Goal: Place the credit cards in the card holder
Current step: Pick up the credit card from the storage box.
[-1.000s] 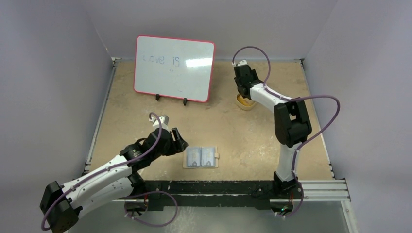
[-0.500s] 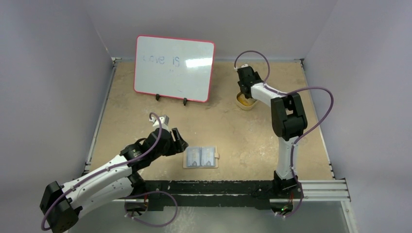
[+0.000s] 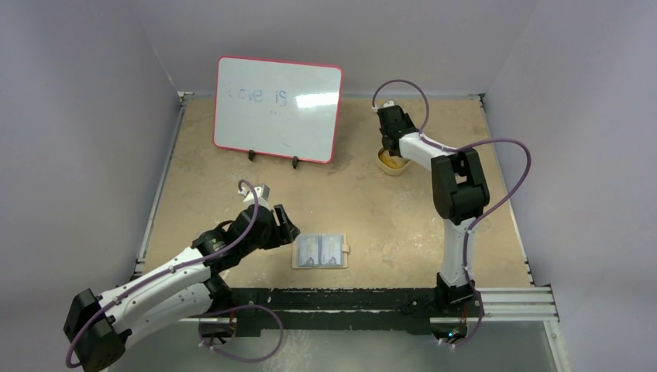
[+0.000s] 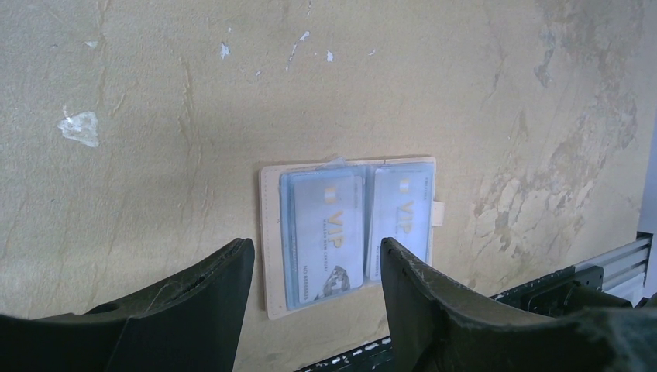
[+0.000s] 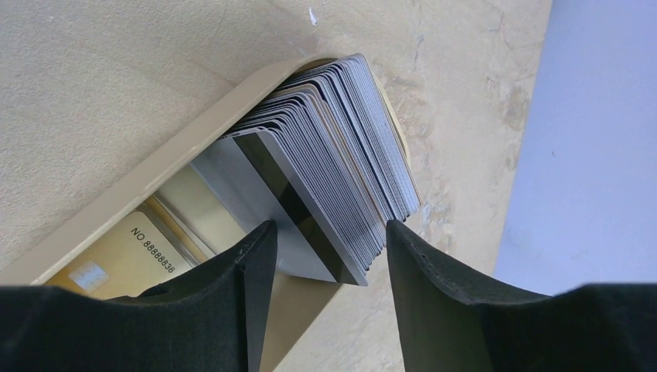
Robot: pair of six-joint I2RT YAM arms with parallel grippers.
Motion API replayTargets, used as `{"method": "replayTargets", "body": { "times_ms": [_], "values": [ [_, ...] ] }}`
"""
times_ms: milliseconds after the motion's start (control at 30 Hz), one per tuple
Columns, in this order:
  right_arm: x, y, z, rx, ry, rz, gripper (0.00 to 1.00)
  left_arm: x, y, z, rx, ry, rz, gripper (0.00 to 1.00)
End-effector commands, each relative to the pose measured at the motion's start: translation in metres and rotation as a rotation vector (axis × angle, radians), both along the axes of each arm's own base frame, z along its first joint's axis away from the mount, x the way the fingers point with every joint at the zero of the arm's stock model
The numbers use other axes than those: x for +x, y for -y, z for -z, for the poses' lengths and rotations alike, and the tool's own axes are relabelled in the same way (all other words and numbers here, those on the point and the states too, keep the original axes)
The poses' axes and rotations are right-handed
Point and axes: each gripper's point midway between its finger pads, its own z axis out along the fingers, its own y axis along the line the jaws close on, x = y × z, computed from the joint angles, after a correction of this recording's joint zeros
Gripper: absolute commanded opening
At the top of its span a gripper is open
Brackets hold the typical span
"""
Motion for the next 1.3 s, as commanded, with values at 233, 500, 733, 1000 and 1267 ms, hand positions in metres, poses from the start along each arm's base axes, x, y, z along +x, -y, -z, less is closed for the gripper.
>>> {"method": "replayTargets", "body": {
  "times_ms": [233, 500, 733, 1000, 1267],
  "values": [
    [0.015, 0.008, -0.052, -0.012, 0.129, 0.039, 0.49, 0.008, 0.006, -0.019, -0.022, 0.049, 0.008, 0.6],
    [0.014, 0.011, -0.061, -0.012, 0.145, 0.064, 0.42, 0.008, 0.006, -0.018, -0.021, 0.046, 0.007, 0.6],
    [0.006, 0.002, -0.064, 0.057, 0.136, 0.058, 0.26, 0.007, 0.006, -0.019, -0.027, 0.041, 0.005, 0.6],
    [-0.017, -0.042, -0.067, 0.24, 0.03, -0.042, 0.0, 0.006, 0.012, -0.02, -0.035, 0.021, 0.024, 0.6],
    [-0.06, -0.082, -0.087, 0.432, -0.004, -0.08, 0.0, 0.002, 0.028, -0.034, -0.118, 0.012, 0.069, 0.64]
  ]
}}
